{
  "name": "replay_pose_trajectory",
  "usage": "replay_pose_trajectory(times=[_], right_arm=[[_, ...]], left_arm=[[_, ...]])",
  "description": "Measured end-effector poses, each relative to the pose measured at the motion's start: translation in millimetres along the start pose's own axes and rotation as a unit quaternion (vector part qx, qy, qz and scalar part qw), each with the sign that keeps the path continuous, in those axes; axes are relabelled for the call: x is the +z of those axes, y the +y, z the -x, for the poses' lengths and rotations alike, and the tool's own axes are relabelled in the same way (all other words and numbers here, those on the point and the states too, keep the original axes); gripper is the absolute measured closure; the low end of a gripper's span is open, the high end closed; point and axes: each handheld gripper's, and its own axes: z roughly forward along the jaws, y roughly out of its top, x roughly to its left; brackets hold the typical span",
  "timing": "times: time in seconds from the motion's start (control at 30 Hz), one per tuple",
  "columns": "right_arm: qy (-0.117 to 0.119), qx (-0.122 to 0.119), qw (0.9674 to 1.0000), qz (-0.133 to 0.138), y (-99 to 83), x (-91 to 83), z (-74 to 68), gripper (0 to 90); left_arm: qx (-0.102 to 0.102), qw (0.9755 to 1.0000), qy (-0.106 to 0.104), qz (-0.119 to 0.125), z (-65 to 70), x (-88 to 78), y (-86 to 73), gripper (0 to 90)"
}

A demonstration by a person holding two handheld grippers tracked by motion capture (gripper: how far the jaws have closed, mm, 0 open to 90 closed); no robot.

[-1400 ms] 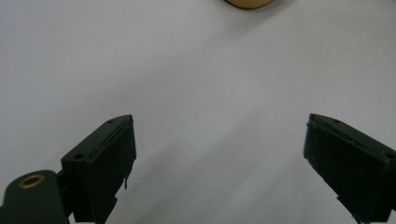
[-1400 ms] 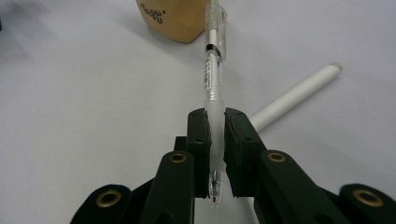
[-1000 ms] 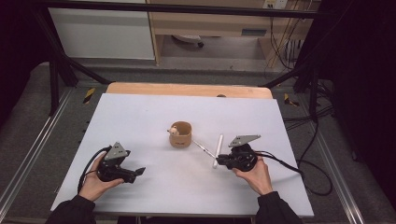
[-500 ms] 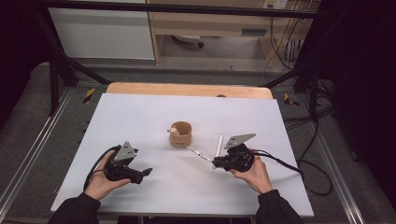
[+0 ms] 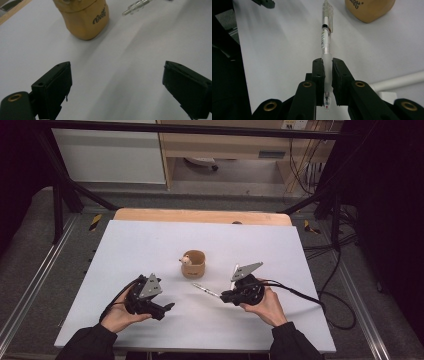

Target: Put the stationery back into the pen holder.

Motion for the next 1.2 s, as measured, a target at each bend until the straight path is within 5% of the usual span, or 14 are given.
replay_pose_trajectory(times=[0.33,0.57,0.9,1.03,1.2], right_arm=[[0.011,-0.008,0.9999,-0.008,8.6,5.2,-5.6,81.0],[0.017,-0.009,0.9997,-0.016,11.1,9.4,-6.7,81.0],[0.022,-0.015,0.9994,-0.022,21.1,12.5,-11.0,81.0],[0.024,-0.016,0.9993,-0.026,23.5,14.9,-12.9,81.0],[0.024,-0.015,0.9992,-0.029,27.7,16.5,-15.4,81.0]], left_arm=[[0.076,0.9971,0.006,-0.005,17.2,13.3,17.4,8.9],[0.141,0.9897,0.019,-0.009,27.5,22.0,24.2,10.2],[0.218,0.9754,0.036,0.002,42.1,32.9,34.0,20.6],[0.248,0.9678,0.045,0.007,48.1,37.0,37.6,25.9],[0.292,0.9548,0.055,0.000,53.4,41.5,41.3,33.2]])
